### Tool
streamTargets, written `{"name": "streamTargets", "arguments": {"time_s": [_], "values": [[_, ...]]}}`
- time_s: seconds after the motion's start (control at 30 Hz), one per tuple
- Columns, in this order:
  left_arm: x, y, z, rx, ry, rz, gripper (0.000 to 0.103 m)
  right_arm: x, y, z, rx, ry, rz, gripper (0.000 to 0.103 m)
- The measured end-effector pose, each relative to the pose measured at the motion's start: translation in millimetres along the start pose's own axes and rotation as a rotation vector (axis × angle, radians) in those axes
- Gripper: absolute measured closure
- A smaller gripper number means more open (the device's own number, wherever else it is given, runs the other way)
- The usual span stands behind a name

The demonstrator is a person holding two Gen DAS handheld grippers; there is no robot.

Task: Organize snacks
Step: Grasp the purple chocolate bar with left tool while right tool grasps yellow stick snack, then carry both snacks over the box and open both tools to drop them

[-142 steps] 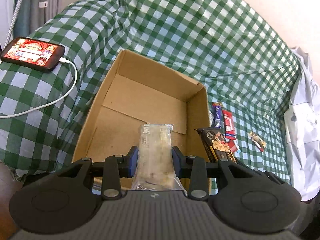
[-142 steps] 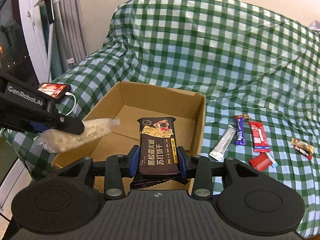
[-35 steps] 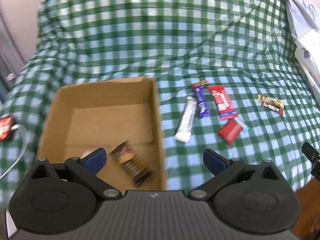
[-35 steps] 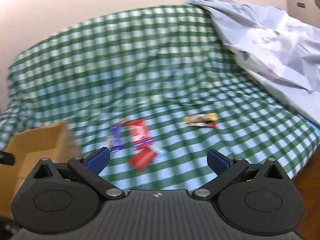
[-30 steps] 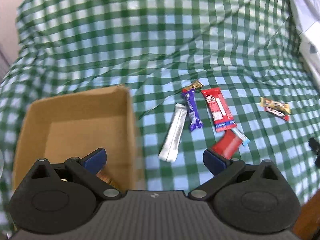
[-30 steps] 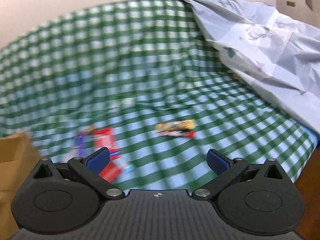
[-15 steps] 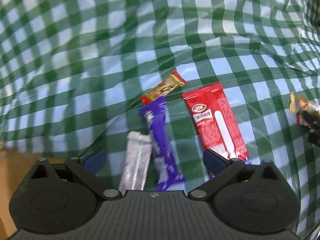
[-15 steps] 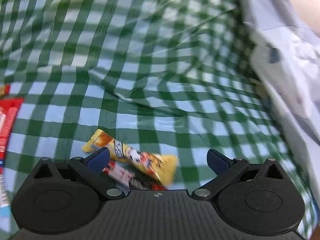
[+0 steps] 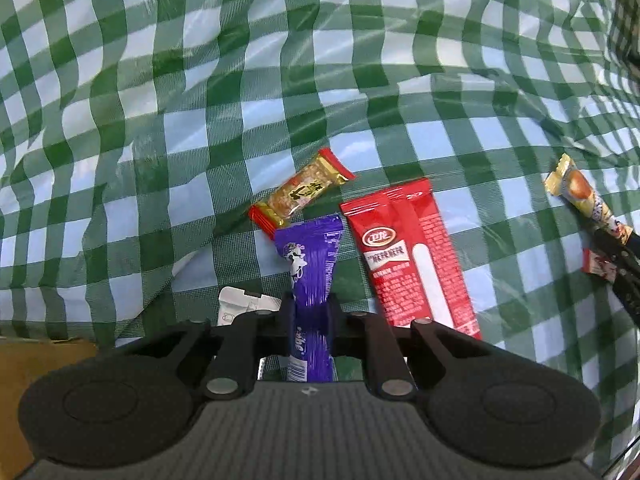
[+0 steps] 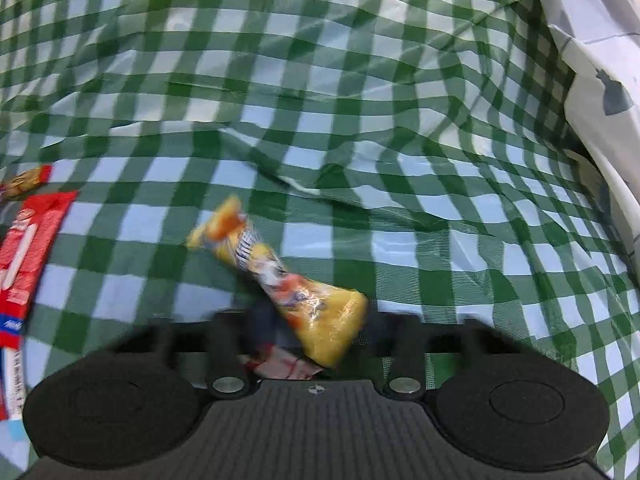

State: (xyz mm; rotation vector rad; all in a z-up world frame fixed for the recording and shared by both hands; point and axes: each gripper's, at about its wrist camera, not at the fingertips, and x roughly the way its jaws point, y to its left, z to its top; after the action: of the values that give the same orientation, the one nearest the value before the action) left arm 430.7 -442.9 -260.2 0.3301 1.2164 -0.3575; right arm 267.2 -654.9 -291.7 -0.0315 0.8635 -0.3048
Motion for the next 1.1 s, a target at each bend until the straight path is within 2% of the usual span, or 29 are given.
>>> {"name": "streamTargets", "arguments": {"time_s": [0.03, 0.2, 0.37, 0.6, 0.87, 1.1], "values": [[-5.2, -0.9, -1.7, 0.016, -0.022, 0.002, 0.088, -2.9, 4.2, -1.0, -0.015, -0.004, -0.013, 0.078], [-39.2, -1.8, -13.9, 0.035, -0.089, -0.023, 0.089, -24.6, 3.1, 3.2, 0.021, -0.061, -0.032, 0.099], [-89.4, -0.2, -36.7, 0.037, -0.154, -0.069, 0.089, -62.2, 0.8, 9.3, 0.077, -0.132, -0.026, 0.100], [-160.5, 15.7, -83.3, 0.021, -0.230, -0.110, 0.089, -137.6, 12.5, 12.6, 0.153, -0.225, 0.001, 0.100], [-240.7, 62.5, -171.7, -0.056, -0.254, -0.113, 0.089, -252.2, 58.8, -13.3, 0.203, -0.286, 0.105, 0.100], [-293.9, 117.7, -269.9, -0.130, -0.244, -0.066, 0.089, -338.6, 130.9, -57.4, 0.217, -0.254, 0.217, 0.100]]}}
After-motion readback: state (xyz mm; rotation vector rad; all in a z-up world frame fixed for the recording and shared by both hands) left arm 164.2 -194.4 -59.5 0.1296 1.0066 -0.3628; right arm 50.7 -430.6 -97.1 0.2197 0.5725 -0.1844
